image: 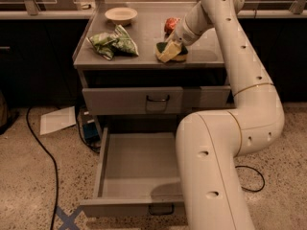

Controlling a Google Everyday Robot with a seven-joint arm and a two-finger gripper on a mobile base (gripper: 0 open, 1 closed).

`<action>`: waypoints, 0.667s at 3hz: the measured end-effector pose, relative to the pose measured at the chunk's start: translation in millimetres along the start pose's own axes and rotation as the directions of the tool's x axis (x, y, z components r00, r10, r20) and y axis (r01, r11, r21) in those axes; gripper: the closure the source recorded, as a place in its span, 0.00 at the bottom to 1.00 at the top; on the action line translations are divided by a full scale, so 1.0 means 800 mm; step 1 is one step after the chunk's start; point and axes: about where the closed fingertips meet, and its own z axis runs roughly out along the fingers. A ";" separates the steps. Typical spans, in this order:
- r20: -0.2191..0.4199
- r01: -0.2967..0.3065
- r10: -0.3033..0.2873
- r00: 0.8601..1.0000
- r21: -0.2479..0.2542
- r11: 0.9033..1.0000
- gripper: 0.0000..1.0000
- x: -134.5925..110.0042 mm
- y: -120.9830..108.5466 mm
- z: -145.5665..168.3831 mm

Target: Pick sponge from middle drawer and place on counter

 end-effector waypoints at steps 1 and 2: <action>0.000 0.000 0.000 1.000 0.000 1.000 0.82 -0.002 0.003 -0.003; 0.000 0.000 0.000 1.000 0.000 1.000 0.59 -0.002 0.003 -0.003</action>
Offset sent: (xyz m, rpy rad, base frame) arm -0.0014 0.0004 0.0028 0.0000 -0.0001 -0.0001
